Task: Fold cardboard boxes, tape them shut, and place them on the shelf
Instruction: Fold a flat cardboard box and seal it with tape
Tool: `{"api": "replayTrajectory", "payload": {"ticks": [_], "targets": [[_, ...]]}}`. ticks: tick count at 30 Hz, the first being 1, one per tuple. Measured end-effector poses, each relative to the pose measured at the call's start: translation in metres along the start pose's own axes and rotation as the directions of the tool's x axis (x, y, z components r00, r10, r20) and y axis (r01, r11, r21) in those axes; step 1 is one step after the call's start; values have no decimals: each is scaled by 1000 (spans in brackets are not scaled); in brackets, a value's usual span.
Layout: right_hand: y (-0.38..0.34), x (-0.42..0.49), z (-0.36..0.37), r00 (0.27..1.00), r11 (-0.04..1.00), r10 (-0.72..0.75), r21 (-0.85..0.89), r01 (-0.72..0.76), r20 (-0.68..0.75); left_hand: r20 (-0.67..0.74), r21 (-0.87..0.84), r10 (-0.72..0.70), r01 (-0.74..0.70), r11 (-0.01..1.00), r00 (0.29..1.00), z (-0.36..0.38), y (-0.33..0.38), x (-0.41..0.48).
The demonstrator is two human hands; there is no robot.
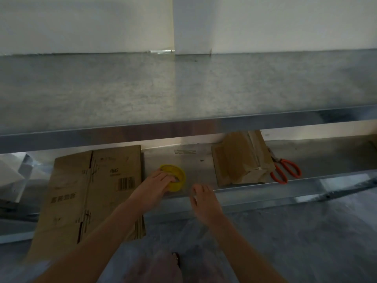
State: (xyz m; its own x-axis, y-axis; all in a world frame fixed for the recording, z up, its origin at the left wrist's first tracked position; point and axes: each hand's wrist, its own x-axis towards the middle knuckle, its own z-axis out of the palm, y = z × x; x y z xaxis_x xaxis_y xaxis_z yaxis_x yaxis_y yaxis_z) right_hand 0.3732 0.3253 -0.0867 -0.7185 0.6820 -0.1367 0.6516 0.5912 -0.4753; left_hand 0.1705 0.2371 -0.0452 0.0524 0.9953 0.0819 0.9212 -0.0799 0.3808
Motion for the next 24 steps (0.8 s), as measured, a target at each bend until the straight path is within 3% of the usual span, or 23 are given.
{"api": "replayTrajectory", "payload": {"ticks": [6,11,15,19,24], "targets": [[-13,-4,-30,985,973,-130,177,148,-111,-10,11,-117,117,993,993,-33,13,-13],[14,-22,-88,967,972,-212,73,224,-140,-43,41,-144,146,988,989,-37,63,1],[44,-40,-141,992,985,-124,116,128,-37,-103,63,-192,199,978,976,-36,119,23],[77,-53,-181,994,971,-55,226,76,-97,-110,30,-239,244,969,965,-31,163,46],[109,-62,-213,992,972,-60,218,84,-115,-126,8,-241,244,970,962,-27,199,67]]}}
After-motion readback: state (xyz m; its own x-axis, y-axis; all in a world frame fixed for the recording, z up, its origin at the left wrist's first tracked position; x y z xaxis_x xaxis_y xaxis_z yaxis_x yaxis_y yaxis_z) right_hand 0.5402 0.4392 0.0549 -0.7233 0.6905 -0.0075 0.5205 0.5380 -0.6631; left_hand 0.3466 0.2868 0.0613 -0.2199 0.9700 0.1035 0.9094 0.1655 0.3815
